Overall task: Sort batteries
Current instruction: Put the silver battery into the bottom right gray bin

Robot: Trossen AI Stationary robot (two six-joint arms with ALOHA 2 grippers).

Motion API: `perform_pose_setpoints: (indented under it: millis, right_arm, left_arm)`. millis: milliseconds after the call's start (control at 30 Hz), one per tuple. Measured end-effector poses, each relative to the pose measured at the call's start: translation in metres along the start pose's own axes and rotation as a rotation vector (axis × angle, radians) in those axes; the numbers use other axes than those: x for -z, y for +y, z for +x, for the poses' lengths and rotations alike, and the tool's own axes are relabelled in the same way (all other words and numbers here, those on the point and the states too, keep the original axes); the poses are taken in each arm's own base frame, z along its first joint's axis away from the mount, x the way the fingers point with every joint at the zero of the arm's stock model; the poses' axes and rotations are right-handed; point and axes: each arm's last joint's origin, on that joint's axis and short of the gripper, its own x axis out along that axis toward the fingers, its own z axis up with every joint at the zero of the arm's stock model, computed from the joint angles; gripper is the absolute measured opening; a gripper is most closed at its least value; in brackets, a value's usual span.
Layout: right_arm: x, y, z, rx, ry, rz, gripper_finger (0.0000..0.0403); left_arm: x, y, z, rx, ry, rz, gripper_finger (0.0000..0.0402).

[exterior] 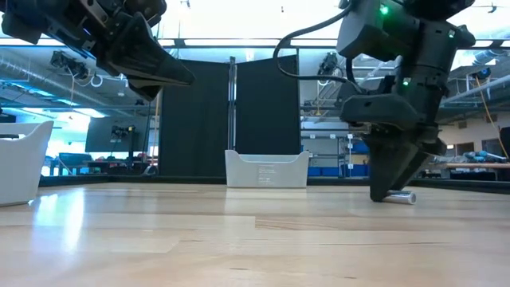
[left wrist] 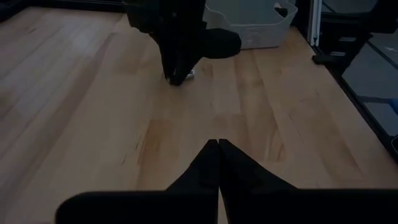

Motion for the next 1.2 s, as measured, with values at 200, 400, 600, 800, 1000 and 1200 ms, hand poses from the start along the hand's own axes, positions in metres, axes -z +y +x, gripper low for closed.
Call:
perform_pose_setpoints:
  millis: [200, 400, 600, 800, 1000, 1200]
  right_arm:
    - [0.000, -0.002, -0.007, -0.020, 0.021, -0.088, 0.0072]
    - [-0.005, 0.014, -0.048, -0.158, -0.040, -0.243, 0.0056]
    - [0.005, 0.024, -0.105, -0.183, -0.047, -0.337, 0.0056]
    - [0.042, 0.017, -0.133, -0.145, 0.080, -0.382, 0.0056]
    - [0.091, 0.003, -0.139, -0.102, 0.234, -0.340, 0.0056]
    - [0.135, -0.017, -0.122, -0.046, 0.284, -0.291, 0.0056]
  left_arm:
    - [0.001, 0.000, 0.000, -0.003, 0.007, 0.004, 0.0010]
    - [0.001, 0.000, 0.000, -0.003, 0.007, -0.031, 0.0010]
    - [0.001, 0.001, 0.000, -0.010, 0.012, -0.031, 0.0010]
    - [0.002, 0.001, 0.000, -0.013, 0.019, -0.038, 0.0010]
    - [0.002, 0.001, 0.000, -0.014, 0.018, -0.044, 0.0010]
    - [0.002, 0.001, 0.000, -0.015, 0.017, -0.044, 0.0010]
